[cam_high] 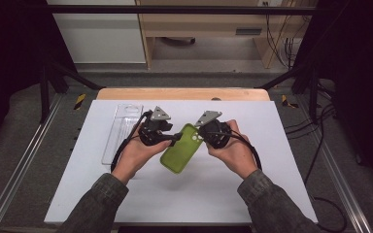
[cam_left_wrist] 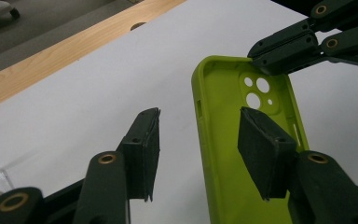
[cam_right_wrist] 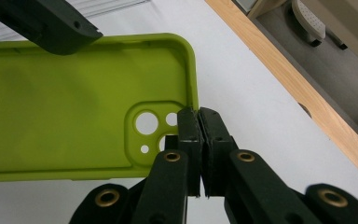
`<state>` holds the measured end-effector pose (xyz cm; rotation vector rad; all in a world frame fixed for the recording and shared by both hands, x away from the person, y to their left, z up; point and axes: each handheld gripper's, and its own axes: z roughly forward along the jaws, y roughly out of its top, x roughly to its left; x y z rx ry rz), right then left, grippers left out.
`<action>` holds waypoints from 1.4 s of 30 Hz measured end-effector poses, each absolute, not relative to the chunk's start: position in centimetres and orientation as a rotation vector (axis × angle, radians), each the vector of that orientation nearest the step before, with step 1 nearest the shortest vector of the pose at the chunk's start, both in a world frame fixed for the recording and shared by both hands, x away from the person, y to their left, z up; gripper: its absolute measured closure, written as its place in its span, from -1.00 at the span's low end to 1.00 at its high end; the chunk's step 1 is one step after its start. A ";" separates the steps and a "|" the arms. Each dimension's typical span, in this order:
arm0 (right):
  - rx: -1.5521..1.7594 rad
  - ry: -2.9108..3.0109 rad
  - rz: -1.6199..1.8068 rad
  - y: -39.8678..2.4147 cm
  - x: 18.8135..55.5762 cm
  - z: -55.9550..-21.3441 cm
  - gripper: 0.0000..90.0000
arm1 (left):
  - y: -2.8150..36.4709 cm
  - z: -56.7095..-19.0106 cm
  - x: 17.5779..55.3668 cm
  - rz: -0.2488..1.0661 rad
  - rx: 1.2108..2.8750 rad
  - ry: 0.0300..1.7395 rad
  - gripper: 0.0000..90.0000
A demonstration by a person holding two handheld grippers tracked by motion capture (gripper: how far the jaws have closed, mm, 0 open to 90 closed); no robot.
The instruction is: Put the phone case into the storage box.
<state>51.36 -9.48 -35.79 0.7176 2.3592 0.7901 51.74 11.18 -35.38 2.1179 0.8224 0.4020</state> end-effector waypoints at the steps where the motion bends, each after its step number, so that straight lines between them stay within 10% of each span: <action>1: 0.716 2.361 0.791 -9.4 51.3 -35.8 0.96 | 11.1 -35.4 51.8 0.398 2.122 0.822 0.09; 42: 0.659 2.349 0.788 -8.6 50.7 -35.3 0.96 | 10.2 -35.4 52.3 0.355 2.182 0.877 0.54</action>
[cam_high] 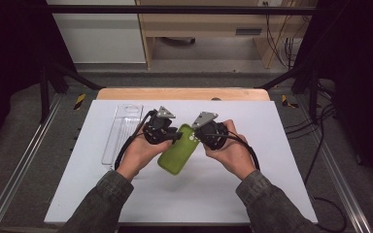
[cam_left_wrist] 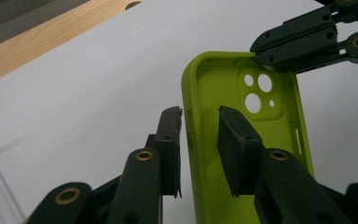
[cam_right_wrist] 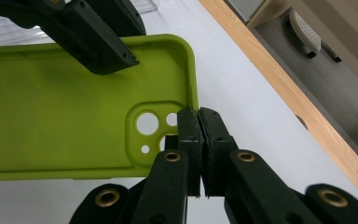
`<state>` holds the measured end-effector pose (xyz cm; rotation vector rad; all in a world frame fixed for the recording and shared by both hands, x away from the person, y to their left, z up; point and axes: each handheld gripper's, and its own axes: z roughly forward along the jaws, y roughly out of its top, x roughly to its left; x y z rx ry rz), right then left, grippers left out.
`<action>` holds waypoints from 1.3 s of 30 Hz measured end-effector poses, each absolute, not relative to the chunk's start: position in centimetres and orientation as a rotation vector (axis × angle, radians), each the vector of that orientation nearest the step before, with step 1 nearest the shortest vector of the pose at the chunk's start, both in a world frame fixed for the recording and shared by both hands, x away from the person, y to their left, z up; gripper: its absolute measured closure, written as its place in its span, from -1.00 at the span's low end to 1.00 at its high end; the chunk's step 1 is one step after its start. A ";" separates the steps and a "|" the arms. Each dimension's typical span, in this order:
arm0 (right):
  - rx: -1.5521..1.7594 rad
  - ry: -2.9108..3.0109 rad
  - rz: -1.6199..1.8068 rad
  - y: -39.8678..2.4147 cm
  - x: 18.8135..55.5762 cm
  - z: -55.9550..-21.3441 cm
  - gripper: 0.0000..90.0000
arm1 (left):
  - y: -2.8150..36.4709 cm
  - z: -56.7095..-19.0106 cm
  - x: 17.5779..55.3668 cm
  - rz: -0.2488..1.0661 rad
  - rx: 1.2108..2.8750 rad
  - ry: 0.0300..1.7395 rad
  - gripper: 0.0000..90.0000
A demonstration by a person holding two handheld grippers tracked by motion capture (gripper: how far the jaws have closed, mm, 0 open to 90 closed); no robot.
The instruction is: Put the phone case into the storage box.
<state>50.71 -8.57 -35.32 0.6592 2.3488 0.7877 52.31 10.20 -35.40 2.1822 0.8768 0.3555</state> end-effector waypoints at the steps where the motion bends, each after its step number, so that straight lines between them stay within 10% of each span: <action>1: 0.656 2.349 0.789 -8.5 50.7 -35.3 0.96 | 10.2 -35.4 52.3 0.357 2.184 0.878 0.54; 39: 0.646 2.369 0.739 -6.9 50.3 -35.4 0.95 | 10.2 -35.8 51.9 0.449 2.218 0.936 0.89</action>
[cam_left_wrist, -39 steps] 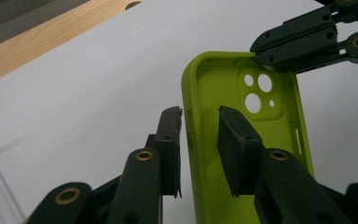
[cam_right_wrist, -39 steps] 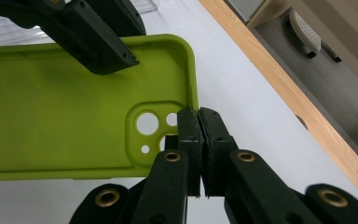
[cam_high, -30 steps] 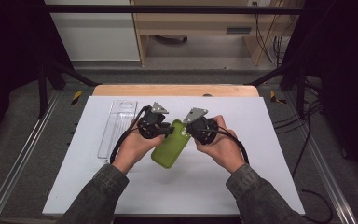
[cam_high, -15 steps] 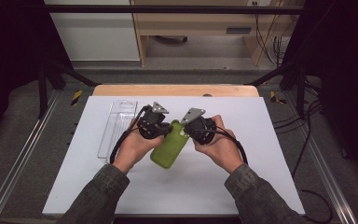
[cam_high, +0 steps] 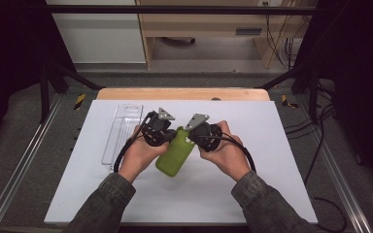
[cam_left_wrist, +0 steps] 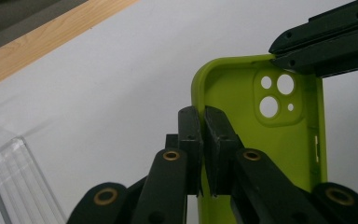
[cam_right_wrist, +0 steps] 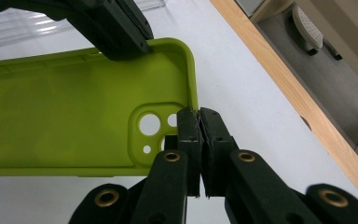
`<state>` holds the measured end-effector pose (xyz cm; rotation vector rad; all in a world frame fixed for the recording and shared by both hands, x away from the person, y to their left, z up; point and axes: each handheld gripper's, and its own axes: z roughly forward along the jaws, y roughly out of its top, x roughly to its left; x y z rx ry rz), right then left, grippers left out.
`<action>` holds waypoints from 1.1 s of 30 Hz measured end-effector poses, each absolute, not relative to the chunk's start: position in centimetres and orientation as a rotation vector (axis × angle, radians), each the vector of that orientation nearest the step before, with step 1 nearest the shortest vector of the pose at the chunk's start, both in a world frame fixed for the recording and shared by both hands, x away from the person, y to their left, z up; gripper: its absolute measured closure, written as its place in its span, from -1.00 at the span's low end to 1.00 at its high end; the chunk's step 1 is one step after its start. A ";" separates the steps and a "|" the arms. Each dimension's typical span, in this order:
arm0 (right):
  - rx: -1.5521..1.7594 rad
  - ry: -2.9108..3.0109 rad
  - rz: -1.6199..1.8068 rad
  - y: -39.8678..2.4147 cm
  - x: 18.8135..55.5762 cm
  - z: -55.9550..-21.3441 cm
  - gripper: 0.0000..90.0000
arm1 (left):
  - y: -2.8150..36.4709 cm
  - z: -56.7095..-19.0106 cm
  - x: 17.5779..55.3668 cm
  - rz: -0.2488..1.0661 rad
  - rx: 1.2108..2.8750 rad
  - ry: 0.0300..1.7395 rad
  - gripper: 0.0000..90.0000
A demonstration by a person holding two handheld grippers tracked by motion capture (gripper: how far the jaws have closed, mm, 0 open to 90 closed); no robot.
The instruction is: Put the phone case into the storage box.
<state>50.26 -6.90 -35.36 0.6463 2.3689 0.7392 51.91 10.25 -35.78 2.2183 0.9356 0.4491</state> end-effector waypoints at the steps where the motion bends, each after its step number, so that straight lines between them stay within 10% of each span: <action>1: 0.649 2.370 0.738 -6.9 50.2 -35.4 0.95 | 10.3 -35.8 51.9 0.452 2.219 0.937 0.90; 33: 0.670 2.393 0.819 -6.7 50.0 -35.6 0.69 | 10.8 -36.0 51.3 0.524 2.219 0.937 0.95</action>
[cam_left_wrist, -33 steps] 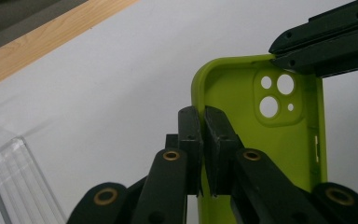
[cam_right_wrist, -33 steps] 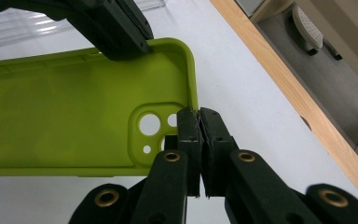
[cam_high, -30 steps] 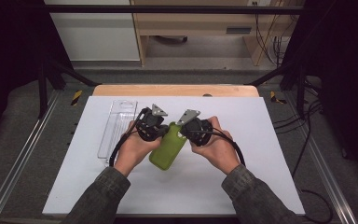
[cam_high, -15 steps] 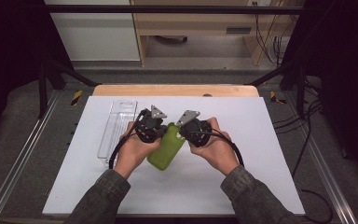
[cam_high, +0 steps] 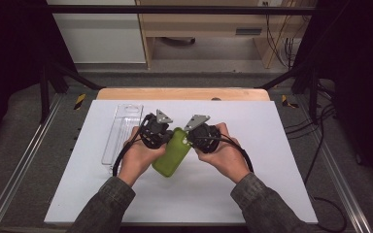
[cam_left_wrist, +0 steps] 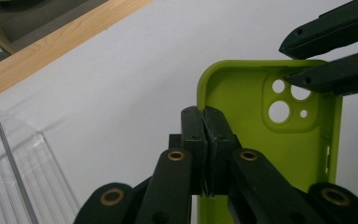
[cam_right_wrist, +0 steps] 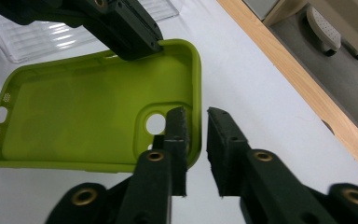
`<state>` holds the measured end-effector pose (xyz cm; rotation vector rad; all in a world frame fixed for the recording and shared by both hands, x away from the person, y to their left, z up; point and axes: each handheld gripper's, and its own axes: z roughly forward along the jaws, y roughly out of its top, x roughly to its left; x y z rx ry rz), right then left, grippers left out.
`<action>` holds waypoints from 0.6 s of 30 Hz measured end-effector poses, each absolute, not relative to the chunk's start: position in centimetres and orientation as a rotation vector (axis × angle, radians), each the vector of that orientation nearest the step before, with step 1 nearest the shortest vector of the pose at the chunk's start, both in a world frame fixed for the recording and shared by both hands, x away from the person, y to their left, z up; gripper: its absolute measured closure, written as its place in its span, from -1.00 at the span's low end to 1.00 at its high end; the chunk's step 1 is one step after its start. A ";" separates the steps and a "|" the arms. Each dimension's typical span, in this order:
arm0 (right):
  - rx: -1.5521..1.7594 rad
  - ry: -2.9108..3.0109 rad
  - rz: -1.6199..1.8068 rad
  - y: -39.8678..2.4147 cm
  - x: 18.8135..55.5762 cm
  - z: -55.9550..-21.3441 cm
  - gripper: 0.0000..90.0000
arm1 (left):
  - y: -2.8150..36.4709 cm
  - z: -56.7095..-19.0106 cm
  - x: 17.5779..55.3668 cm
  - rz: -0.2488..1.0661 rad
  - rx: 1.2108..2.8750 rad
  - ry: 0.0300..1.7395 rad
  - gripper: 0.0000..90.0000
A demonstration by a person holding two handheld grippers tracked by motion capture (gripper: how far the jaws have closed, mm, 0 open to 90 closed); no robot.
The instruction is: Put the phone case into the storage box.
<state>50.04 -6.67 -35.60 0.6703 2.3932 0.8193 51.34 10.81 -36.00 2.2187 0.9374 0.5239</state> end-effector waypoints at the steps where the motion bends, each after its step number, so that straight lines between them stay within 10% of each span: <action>1: 0.676 2.397 0.824 -6.7 50.0 -35.6 0.65 | 10.8 -36.0 51.3 0.525 2.219 0.939 0.95; 18: 0.775 2.367 0.973 -7.6 49.9 -35.0 -0.17 | 11.4 -36.1 51.4 0.523 2.206 0.952 0.95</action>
